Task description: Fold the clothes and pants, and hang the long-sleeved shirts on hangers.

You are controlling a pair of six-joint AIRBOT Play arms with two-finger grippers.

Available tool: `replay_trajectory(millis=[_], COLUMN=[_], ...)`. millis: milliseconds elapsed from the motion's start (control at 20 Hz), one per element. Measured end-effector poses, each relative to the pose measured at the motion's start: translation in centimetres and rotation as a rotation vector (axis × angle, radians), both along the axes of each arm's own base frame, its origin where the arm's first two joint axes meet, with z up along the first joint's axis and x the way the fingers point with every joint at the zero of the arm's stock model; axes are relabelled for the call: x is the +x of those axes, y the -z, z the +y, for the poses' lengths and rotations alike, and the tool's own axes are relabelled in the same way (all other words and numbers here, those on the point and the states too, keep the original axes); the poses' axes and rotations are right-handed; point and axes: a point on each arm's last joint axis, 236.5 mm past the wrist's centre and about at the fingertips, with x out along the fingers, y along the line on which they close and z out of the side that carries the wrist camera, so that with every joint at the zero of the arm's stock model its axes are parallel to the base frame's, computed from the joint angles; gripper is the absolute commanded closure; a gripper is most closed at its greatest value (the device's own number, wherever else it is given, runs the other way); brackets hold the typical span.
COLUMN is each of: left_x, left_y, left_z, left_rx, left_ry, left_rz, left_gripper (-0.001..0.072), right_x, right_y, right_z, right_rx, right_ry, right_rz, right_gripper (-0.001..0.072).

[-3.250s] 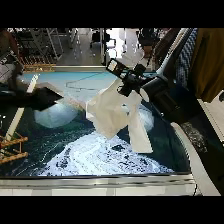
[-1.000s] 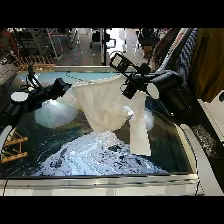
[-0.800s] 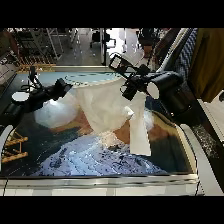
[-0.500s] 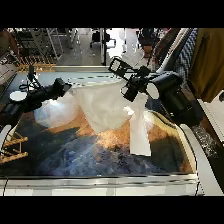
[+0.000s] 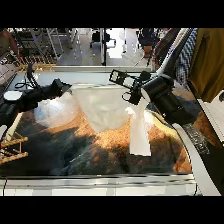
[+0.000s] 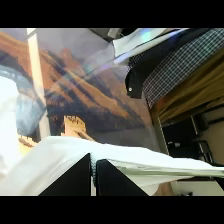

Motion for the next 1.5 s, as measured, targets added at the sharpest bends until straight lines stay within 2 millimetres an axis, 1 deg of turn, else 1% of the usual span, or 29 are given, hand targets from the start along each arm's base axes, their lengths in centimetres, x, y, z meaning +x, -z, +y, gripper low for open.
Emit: replay_trajectory(millis=[100,150,250,300,400,450,500,550,600,650,800,900,1000,1100,1200,1250,1350,1450,1500], left_x=[-0.1,-0.1,-0.3,-0.5,-1.6,-2.3,-3.1,-3.9,-4.7,-5.4,-8.0,-10.1,-12.7,-15.0,-16.8,-17.5,-18.1,-18.5,-18.7], left_y=[-0.7,-1.5,-3.8,-5.3,-8.4,-9.6,-10.6,-11.4,-12.0,-12.3,-13.0,-13.8,-15.4,-17.4,-19.0,-19.6,-20.2,-20.6,-20.6], left_z=[0.3,0.2,-0.7,-1.5,-4.4,-5.9,-7.4,-9.0,-10.2,-11.2,-13.3,-14.0,-14.3,-14.1,-13.3,-12.6,-11.0,-9.5,-8.9], left_rx=[0.016,0.023,0.032,0.034,0.034,0.033,0.03,0.026,0.017,0.011,0.0,-0.003,0.003,0.023,0.063,0.091,0.149,0.197,0.215], left_ry=[0.011,0.023,0.055,0.077,0.156,0.197,0.236,0.275,0.307,0.337,0.431,0.491,0.538,0.555,0.542,0.523,0.469,0.42,0.406], left_rz=[-0.025,-0.045,-0.1,-0.133,-0.199,-0.223,-0.243,-0.257,-0.267,-0.267,-0.252,-0.247,-0.269,-0.311,-0.345,-0.355,-0.363,-0.364,-0.36], left_gripper=[0.0696,0.0696,0.0696,0.0696,0.0697,0.0695,0.0627,0.0482,0.0366,0.0343,0.0342,0.0342,0.0343,0.0343,0.0343,0.0343,0.0342,0.0343,0.0343], right_x=[0.2,0.4,0.7,0.8,1.0,1.2,1.4,1.5,1.6,1.6,1.6,1.8,2.0,2.0,1.8,1.5,0.9,0.2,-0.2], right_y=[1.2,1.8,3.0,3.5,4.3,4.5,4.5,4.4,4.4,4.2,2.9,1.6,0.3,-1.5,-3.8,-5.3,-9.1,-14.0,-16.4], right_z=[-0.2,-0.1,0.5,1.1,2.6,3.4,4.0,4.6,4.8,4.9,5.0,5.2,5.5,5.7,5.9,5.9,5.9,5.4,4.6], right_rx=[-0.042,-0.058,-0.079,-0.084,-0.063,-0.028,0.011,0.06,0.104,0.152,0.313,0.465,0.608,0.732,0.83,0.868,0.938,1.004,1.04], right_ry=[-0.012,-0.021,-0.047,-0.062,-0.082,-0.079,-0.065,-0.042,-0.014,0.021,0.112,0.164,0.202,0.229,0.239,0.233,0.208,0.172,0.162], right_rz=[0.019,0.025,0.038,0.041,0.039,0.028,0.018,0.008,0.004,0.0,-0.009,-0.004,0.014,0.028,0.037,0.028,-0.014,-0.092,-0.141], right_gripper=[0.0704,0.0704,0.0704,0.0704,0.0704,0.0704,0.0703,0.0703,0.0703,0.0703,0.0703,0.0703,0.0703,0.0702,0.0701,0.0701,0.0701,0.0701,0.0701])
